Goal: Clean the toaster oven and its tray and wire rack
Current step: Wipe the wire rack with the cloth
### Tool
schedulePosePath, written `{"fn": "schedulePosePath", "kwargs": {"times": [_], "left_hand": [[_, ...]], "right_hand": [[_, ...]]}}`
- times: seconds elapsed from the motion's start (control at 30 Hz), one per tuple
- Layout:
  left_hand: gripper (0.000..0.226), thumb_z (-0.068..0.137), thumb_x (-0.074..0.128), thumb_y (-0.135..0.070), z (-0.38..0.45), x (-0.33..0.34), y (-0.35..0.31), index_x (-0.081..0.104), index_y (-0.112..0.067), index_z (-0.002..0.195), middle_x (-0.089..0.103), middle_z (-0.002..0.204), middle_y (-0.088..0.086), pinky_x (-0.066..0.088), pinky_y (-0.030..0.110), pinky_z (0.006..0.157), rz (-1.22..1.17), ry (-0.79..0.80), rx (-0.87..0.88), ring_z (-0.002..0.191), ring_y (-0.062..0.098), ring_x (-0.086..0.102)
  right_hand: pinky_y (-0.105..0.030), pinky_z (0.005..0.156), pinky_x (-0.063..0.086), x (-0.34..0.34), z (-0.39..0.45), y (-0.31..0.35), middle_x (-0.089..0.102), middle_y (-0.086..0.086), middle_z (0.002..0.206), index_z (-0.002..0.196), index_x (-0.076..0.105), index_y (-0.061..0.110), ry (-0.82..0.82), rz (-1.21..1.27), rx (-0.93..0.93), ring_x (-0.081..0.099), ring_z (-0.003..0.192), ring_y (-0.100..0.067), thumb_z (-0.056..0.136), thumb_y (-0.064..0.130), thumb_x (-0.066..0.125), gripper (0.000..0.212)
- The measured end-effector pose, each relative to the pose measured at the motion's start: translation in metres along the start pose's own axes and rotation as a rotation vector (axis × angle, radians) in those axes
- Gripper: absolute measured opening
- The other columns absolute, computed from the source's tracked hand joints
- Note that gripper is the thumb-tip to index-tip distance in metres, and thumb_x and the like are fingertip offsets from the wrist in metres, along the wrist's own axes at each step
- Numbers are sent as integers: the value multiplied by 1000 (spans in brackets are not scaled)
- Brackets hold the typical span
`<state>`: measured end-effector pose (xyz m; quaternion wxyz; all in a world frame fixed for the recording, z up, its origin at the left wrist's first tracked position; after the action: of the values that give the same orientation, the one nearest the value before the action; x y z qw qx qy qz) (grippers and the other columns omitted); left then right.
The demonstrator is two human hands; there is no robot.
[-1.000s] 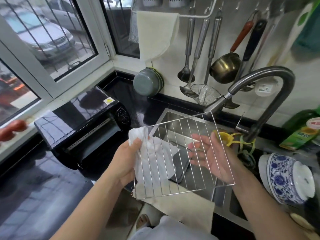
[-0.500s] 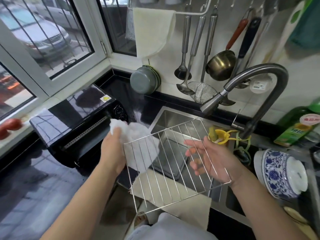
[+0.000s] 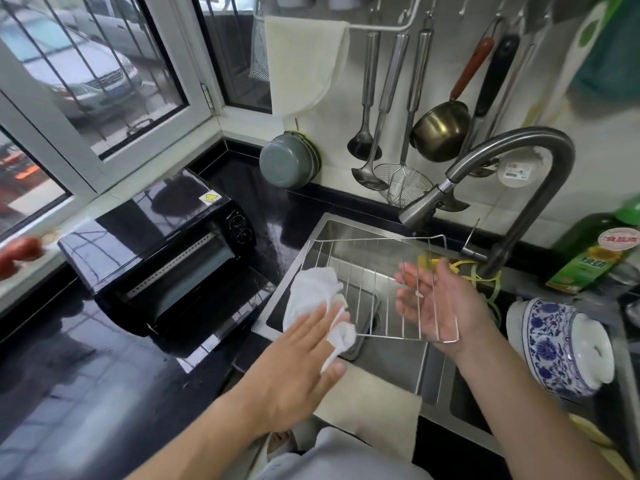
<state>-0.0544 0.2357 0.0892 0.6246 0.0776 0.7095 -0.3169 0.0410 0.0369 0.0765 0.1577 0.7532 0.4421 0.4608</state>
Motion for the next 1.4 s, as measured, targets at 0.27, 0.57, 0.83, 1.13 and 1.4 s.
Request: {"fn": "schedulePosePath", "kwargs": {"times": [0.27, 0.57, 0.83, 1.13, 1.4], "left_hand": [[72, 107, 14, -60, 37, 3, -30, -15, -24, 162, -25, 169, -16, -12, 28, 127, -348, -46, -124, 153, 1, -28], [69, 110, 20, -54, 68, -16, -56, -3, -20, 166, -7, 174, -10, -3, 25, 128, -523, -165, -42, 158, 3, -10], [61, 111, 15, -47, 87, -23, 23, 5, -24, 166, -9, 171, -11, -9, 30, 128, -188, -29, -194, 158, 9, -15], [63, 111, 17, -48, 44, -8, 80, 3, -23, 167, -11, 172, -9, -9, 25, 124, -200, 21, -457, 156, 11, -20], [55, 111, 15, -49, 81, -24, -23, 22, -37, 163, -9, 170, -21, -15, 28, 127, -783, -50, -277, 149, -12, -23]], "right_hand": [[-34, 96, 51, 41, -3, -21, 75, -5, 113, 117, 71, 13, 24, -277, -25, 72, 104, -14, 101, 60, 33, 63], [-37, 92, 51, 51, -24, -72, 73, 3, 107, 114, 73, 25, 124, -32, 122, 68, 104, -12, 86, 74, 55, 59], [-58, 89, 55, 46, -24, -77, 68, -22, 123, 125, 68, 10, 242, -195, 49, 67, 113, -38, 95, 59, 42, 63], [-45, 84, 60, 19, -20, -65, 72, -18, 117, 127, 58, 2, 133, -204, 36, 70, 108, -37, 102, 59, 24, 71], [-55, 86, 58, 56, -19, -66, 65, -26, 120, 118, 71, 24, 335, -454, 28, 67, 104, -39, 97, 59, 47, 47]]}}
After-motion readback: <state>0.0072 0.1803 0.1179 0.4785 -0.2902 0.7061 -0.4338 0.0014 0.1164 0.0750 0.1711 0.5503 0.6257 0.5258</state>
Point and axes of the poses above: each hand's wrist, its own z-axis towards the middle knuckle, its own x-axis out of the palm, y = z × x, the point moved 9 cm from there along z, towards the middle knuckle
